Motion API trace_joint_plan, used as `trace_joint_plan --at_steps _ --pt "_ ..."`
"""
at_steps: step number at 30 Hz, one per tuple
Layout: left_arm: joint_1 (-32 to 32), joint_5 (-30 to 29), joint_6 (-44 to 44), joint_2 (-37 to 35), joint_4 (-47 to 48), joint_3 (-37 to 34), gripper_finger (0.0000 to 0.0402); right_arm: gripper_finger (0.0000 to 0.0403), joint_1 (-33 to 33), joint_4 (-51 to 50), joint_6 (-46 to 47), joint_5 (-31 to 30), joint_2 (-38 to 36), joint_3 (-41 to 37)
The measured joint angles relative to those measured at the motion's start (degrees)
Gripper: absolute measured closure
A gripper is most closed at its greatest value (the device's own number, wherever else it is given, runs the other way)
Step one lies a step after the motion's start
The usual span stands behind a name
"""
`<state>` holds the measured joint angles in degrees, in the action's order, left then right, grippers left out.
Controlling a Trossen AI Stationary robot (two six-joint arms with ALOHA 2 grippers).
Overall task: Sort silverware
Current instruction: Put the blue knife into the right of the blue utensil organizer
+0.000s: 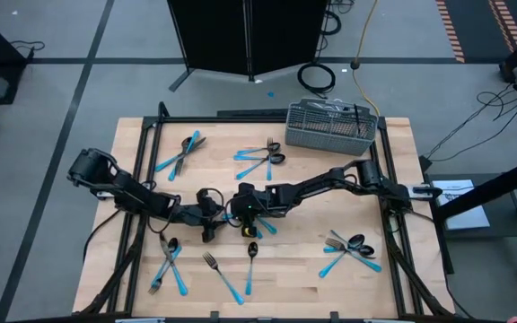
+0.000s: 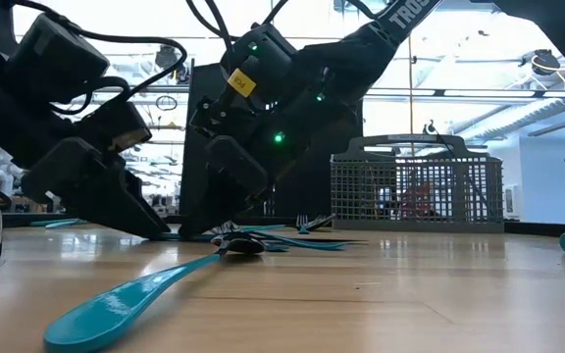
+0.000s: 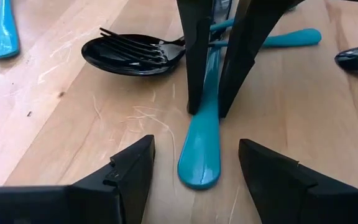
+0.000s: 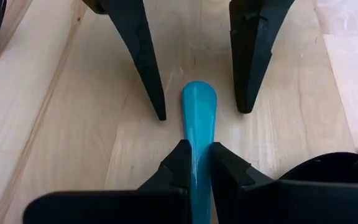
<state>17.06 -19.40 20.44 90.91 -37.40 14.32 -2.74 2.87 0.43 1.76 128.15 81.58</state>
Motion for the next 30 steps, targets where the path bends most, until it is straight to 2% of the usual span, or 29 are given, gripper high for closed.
trace_joint_plan --at_steps 18,22,30 --pt "0.02 -0.20 -0.39 0.50 0.46 0.05 0.0171 0.0403 0.00 4.01 -0.13 0.02 0.12 -0.11" --pt "0.00 -0.09 -0.36 0.49 1.72 0.12 0.0191 0.0401 0.00 4.53 -0.20 0.01 0.12 -0.09" --pt "-0.11 0.76 -0.21 0.48 3.78 0.14 0.0257 0.0400 0.00 3.59 -1.13 -0.03 -2.72 0.00"
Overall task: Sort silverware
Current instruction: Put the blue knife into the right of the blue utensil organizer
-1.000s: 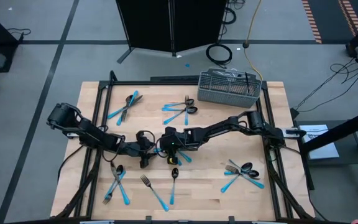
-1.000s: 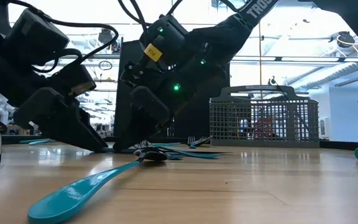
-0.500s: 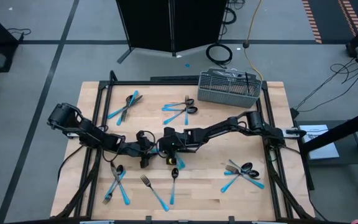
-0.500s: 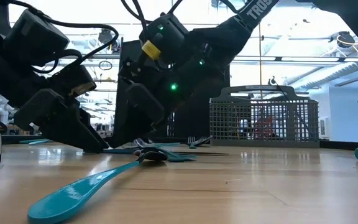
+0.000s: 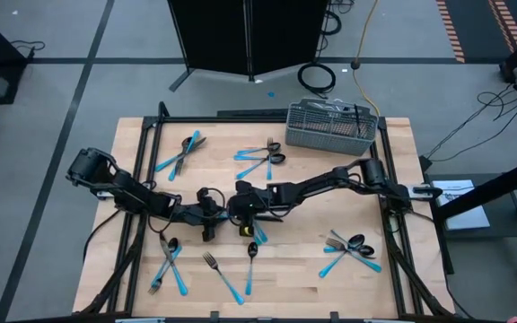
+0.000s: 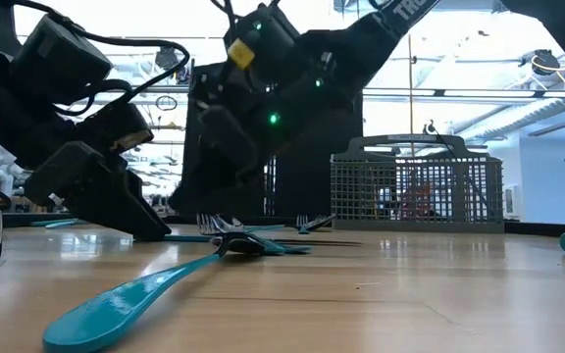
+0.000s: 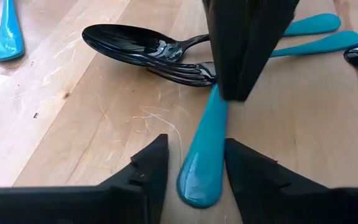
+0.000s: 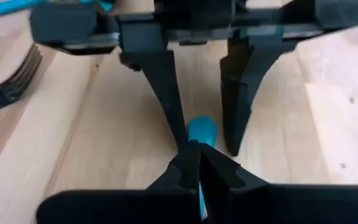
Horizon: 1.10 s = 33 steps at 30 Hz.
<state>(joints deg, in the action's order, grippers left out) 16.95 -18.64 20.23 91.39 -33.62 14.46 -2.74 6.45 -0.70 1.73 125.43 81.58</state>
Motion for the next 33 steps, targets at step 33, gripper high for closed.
trace_joint_plan --at_steps 33 --pt "-3.38 12.89 8.52 -2.45 -3.22 -0.15 0.0312 0.0399 -4.79 -5.00 12.49 -16.11 -26.17 -28.43"
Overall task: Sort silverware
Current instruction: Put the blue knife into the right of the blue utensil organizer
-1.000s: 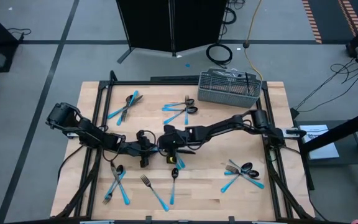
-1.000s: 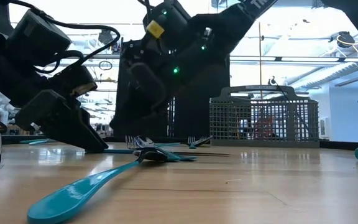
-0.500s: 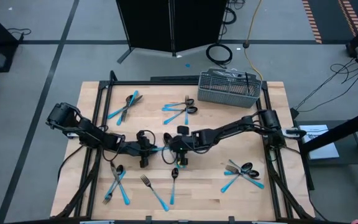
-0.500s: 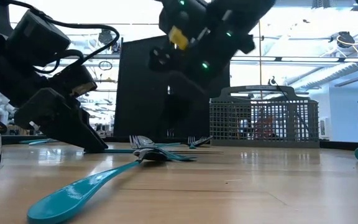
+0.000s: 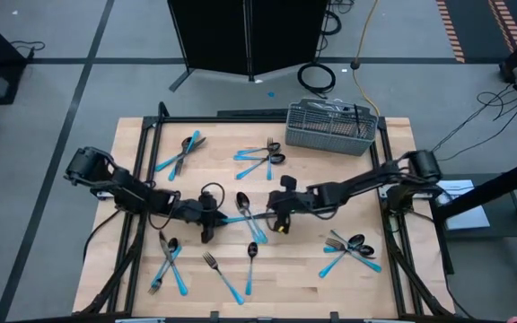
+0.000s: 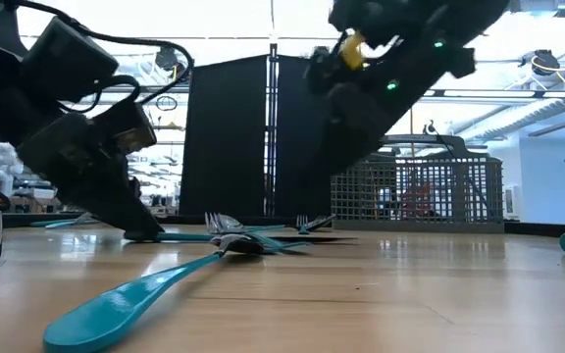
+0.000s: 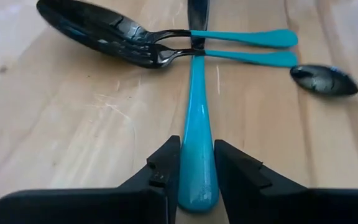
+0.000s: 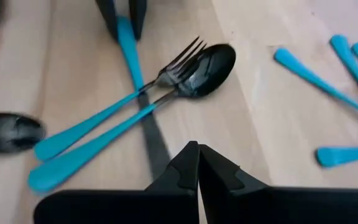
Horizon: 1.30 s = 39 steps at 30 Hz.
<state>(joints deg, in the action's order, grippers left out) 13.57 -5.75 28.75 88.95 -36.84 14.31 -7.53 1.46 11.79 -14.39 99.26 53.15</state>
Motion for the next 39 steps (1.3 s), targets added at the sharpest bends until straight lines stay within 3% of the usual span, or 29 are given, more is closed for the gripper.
trace_joint_plan --at_steps 9,14,24,39 --pt "-5.39 9.67 5.46 -0.08 -0.26 0.08 0.0312 0.0397 -0.09 0.51 -4.49 1.16 -1.50 -4.92" --pt "-6.97 11.97 5.21 -0.11 -0.22 0.17 0.0312 0.0369 -0.09 0.56 -12.41 1.52 1.42 -5.25" --pt "-7.22 12.21 5.14 -0.11 -0.17 0.17 0.0312 0.0300 -0.09 0.89 -12.46 1.02 2.54 -5.23" --pt "-7.01 13.50 3.94 0.07 -1.49 0.42 0.0312 0.0300 -0.09 1.00 -12.55 4.06 2.17 -2.28"
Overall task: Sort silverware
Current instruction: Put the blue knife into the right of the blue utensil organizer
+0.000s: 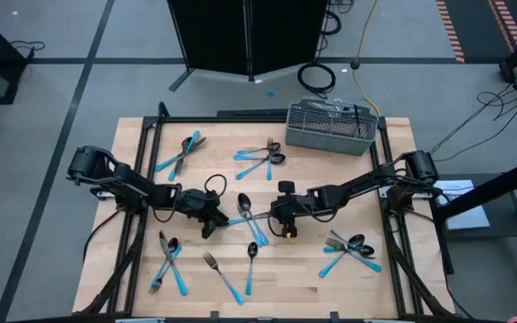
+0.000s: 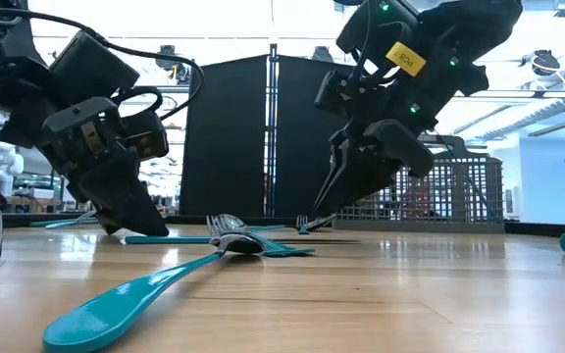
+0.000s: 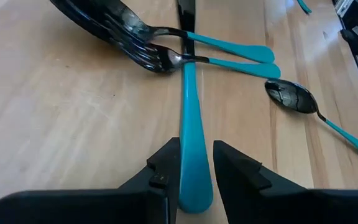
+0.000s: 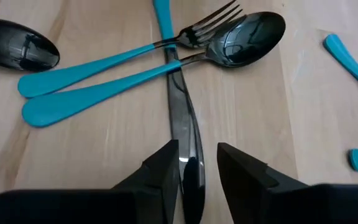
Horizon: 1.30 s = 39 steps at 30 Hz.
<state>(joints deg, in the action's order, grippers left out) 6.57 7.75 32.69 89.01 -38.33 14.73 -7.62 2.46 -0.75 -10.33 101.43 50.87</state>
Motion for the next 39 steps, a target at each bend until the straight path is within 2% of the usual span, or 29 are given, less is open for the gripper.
trace_joint_plan --at_steps 7,15,26,33,39 --pt "3.10 -1.10 -11.13 0.04 0.08 2.42 0.0296 0.0300 0.00 -0.01 0.52 -0.02 0.00 0.04" --pt "7.66 -15.54 -19.47 -0.02 4.94 3.84 0.0261 0.0300 0.00 0.35 0.52 -0.02 0.00 0.07" --pt "12.76 -25.22 -19.48 -0.07 11.36 6.70 0.0257 0.0300 0.00 0.46 0.52 -0.07 0.00 0.07" --pt "13.91 -26.43 -13.95 -0.07 13.90 6.70 0.0257 0.0300 0.00 1.27 1.61 -0.07 0.00 0.07" --pt "15.05 -27.17 -12.84 -0.07 14.89 6.70 0.0257 0.0300 0.00 1.30 1.62 -0.07 0.00 0.07"
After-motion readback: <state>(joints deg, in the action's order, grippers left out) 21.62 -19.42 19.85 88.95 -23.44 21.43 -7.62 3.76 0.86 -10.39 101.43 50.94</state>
